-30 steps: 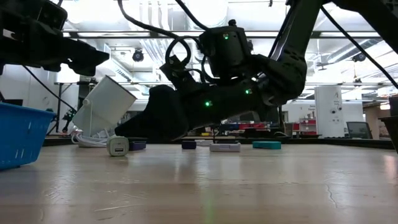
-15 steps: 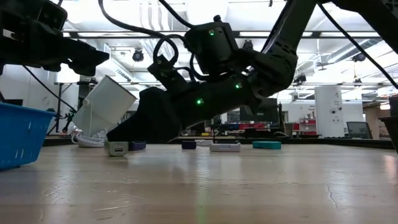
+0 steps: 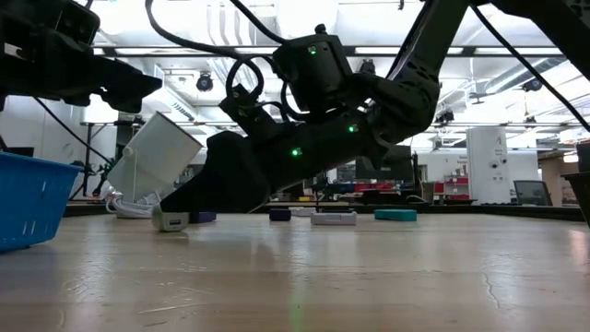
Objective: Pick & Place Office items
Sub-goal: Put the green charger adapter into the black bin
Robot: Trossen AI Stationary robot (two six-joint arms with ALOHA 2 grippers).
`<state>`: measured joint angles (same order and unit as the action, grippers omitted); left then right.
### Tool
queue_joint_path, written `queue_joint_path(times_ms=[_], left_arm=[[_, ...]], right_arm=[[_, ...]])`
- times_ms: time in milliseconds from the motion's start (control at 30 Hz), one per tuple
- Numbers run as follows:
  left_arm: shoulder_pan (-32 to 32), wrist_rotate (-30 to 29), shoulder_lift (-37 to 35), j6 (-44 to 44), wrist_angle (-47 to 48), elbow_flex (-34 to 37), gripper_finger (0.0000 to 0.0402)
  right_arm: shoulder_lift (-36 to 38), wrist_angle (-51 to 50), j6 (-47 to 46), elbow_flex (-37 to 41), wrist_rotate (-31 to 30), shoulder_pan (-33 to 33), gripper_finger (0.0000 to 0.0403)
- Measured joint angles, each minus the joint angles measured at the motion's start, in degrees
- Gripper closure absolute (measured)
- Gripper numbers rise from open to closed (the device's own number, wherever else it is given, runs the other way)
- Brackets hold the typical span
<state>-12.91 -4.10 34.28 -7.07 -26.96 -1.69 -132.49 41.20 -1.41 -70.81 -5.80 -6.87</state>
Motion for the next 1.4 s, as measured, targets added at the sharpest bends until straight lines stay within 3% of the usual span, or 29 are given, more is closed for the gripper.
queue_joint_path(times_ms=[767,1400], left_arm=[[0.0,0.0,0.0,0.0,0.0,0.0,0.0164],[0.0,0.0,0.0,0.0,0.0,0.0,0.0164]], right_arm=[[0.0,-2.1,-1.6,0.1,-0.2,0.8,0.0156],[0.1,-2.5,-1.7,0.1,-0.5,0.9,0.0224]])
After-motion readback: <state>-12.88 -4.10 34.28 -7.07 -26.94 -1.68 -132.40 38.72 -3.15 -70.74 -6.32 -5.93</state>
